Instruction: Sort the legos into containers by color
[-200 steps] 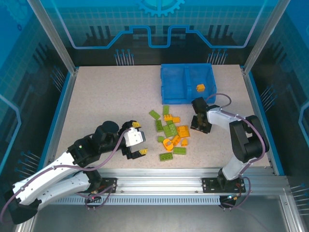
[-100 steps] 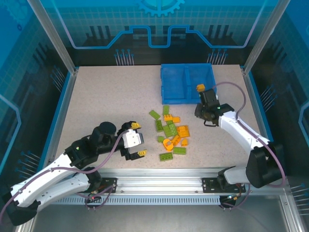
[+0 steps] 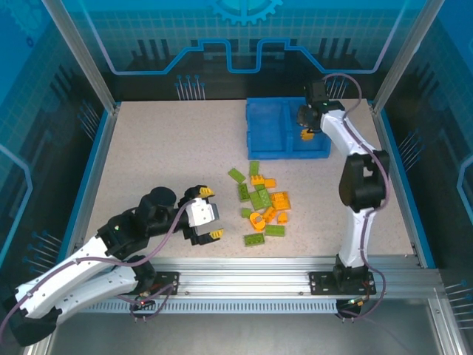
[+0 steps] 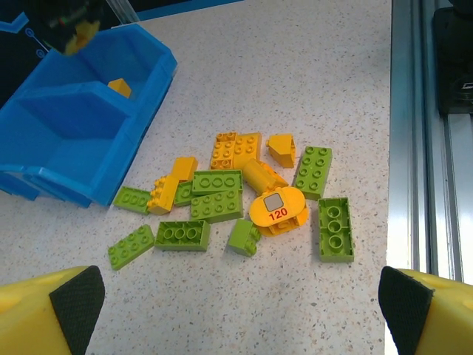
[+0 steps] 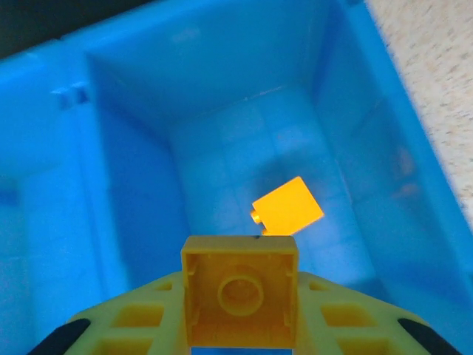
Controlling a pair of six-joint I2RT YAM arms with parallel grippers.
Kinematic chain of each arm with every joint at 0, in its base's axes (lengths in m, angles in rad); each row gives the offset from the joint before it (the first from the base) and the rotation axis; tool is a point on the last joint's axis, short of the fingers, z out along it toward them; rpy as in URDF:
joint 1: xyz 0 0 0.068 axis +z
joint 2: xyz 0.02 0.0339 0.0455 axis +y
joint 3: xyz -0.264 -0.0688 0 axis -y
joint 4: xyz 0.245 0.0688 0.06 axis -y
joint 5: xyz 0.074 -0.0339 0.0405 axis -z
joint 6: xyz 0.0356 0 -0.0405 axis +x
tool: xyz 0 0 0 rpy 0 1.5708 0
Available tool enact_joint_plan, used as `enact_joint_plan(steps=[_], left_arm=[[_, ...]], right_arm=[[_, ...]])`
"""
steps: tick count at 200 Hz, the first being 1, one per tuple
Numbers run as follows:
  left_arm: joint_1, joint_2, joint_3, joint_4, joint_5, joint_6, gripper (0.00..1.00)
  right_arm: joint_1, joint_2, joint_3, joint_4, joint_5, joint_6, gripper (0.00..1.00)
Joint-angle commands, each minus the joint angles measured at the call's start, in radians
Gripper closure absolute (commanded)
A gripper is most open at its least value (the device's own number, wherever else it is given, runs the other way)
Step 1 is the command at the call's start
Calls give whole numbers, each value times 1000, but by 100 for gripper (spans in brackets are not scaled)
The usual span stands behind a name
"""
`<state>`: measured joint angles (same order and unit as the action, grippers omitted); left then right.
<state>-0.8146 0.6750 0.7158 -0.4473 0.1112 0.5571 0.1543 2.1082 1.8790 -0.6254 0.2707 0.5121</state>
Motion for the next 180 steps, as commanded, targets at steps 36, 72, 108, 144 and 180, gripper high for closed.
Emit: enact_joint_plan(steps=[36,72,108,144,180], left_arm=[[3,6,-10,2,-15,12,1],[3,15,-9,2,-11,9,1],[3,12,-8,0,-12,8,1],[4,10,-6,-10,-39,21,1],[5,6,-11,-13,-49,37,1]], right_arm=[[-26,164,204,-208,-37,58,59],[-29,104,203,-224,-39,48,50],[-23,-78,60,-187,-66,27,51],[60,-423,-323,-35,-114,-48,50],[240,-627,-586,39,-177,-170,46]])
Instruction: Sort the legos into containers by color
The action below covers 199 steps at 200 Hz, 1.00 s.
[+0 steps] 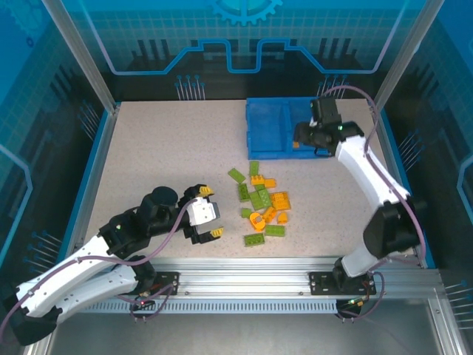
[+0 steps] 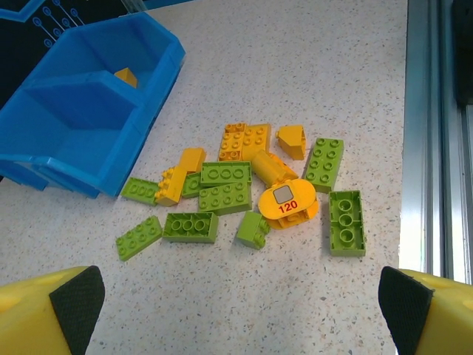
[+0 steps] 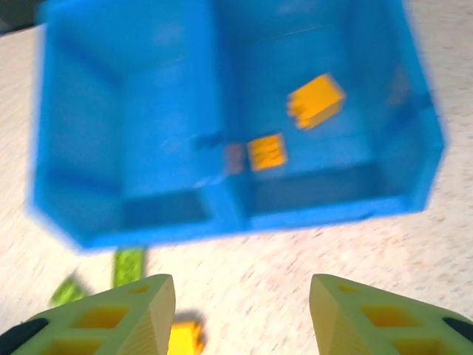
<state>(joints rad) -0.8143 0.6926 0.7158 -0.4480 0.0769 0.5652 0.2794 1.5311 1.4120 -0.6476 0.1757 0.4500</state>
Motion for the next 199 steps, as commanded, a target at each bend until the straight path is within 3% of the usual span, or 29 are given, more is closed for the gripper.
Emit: enact_joint_plan(steps=[1,40,110,160,199], left_arm=[[5,-12,-11,-12,-14,30,1],[6,8,-7,-29,-1,33,1],[6,12,-2,-36,-3,33,1],[6,14,-3,-34,0,32,1],[6,15,-1,-35,0,33,1]], right_arm=[[119,-50,-121,60,-87,-110,46],[255,66,-96,-17,-133,-183,43],[319,493,216,-179,-20,-216,26],[320,606,248,-176,-1,-179,25],[320,624,209,-148,-31,-157,33]])
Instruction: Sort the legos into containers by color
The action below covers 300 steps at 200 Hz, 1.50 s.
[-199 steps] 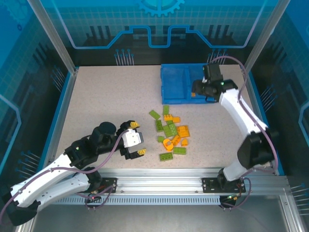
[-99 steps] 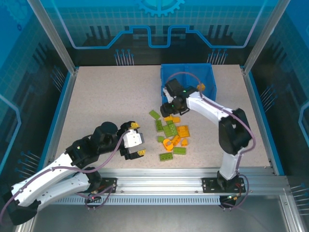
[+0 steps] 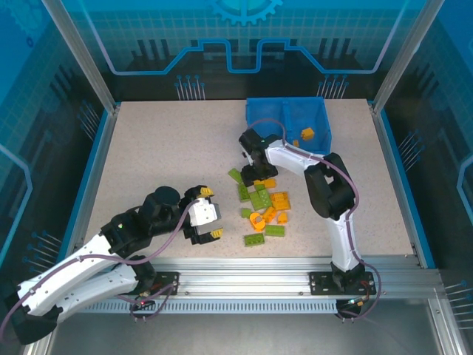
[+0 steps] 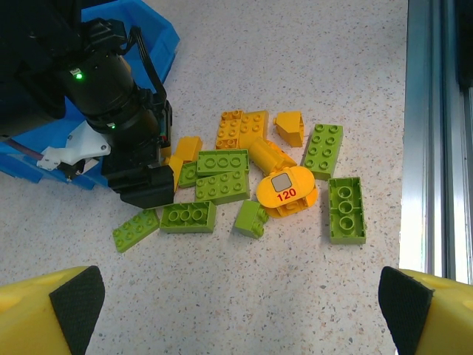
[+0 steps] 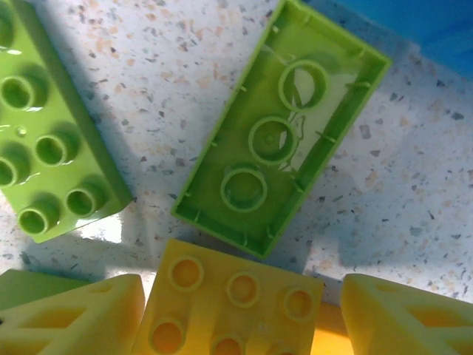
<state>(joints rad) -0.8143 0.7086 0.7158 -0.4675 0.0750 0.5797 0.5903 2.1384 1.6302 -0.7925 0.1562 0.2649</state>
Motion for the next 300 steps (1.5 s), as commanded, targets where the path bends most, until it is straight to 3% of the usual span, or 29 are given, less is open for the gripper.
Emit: enact_joint_plan(steps=[1,72,127,160,184,205,243,278,300], left_arm=[[6,-1,-1,-16,2,17,1],[5,0,-3,-16,6,19,1],[5,-4,-2,-15,6,22,1],[5,-4,-3,-10,9,18,1],[5,-6,-2,-8,8,16,1],[6,-12,-2,-7,4,16,1],[5,-18,-3,-7,-7,17,1],[5,-18,-6,-3,-13,17,1],[5,-17,-7,-3,-15,16,1]], right_arm=[[9,17,-11,-2,-12,30,34],[6,-61,-50,29,-7,76,59],[3,-307,-136,76,82,103,60],[-19,-462,-161,121,241,125,60],[-89,-516,-143,175,327,102,60],[-194,-471,-76,196,319,85,60],[-357,-250,111,163,228,108,61],[-424,-44,279,80,118,152,60],[-440,33,340,30,126,177,56]])
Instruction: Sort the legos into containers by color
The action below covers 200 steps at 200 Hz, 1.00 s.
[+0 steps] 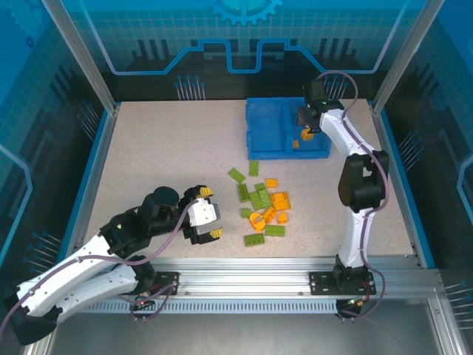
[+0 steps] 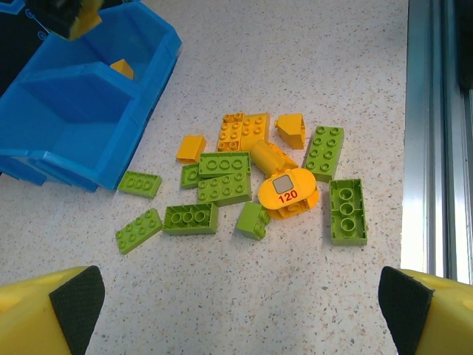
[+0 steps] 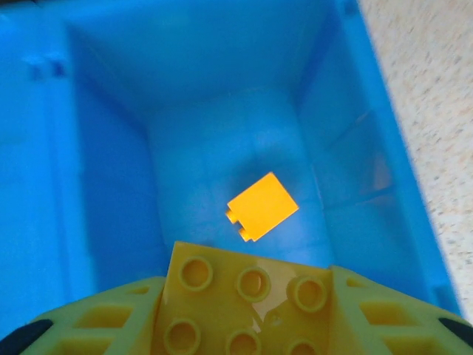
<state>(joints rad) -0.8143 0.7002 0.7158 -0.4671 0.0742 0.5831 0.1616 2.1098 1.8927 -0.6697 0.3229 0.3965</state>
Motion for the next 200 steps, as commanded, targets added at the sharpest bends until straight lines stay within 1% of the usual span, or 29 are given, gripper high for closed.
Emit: enact_joint_plan(steps=[1,34,44,74,98,109,123,139,150,169,188,200], left_arm=[[5,-8,-7,-4,-14,12,1],[4,-9,-7,-3,-20,11,1],[4,-9,-8,0,-22,9,1],[5,-2,-12,19,-40,-10,1],[5,19,-7,51,-90,-75,1],[6,34,-5,73,-135,-123,1],[6,53,5,95,-176,-180,1],[14,76,39,103,-195,-260,1],[15,101,83,100,-224,-361,1],[14,181,183,67,-340,-622,1],[15,293,265,-20,-484,-921,1],[15,371,302,-86,-552,-1118,1]], right_arm=[[-12,64,78,-95,-39,46,56],[-28,85,78,-114,-51,74,47],[-29,73,74,-117,-51,70,44],[-29,5,52,-116,-63,53,40],[-29,-68,25,-111,-89,41,36],[-29,-108,2,-105,-102,38,35],[-27,-171,-54,-78,-124,34,33],[-29,-231,-117,-25,-144,26,31],[-27,-253,-123,-38,-152,25,33],[-13,-328,-176,-62,-179,33,33],[13,-496,-347,5,-235,46,31],[32,-617,-457,31,-290,48,30]])
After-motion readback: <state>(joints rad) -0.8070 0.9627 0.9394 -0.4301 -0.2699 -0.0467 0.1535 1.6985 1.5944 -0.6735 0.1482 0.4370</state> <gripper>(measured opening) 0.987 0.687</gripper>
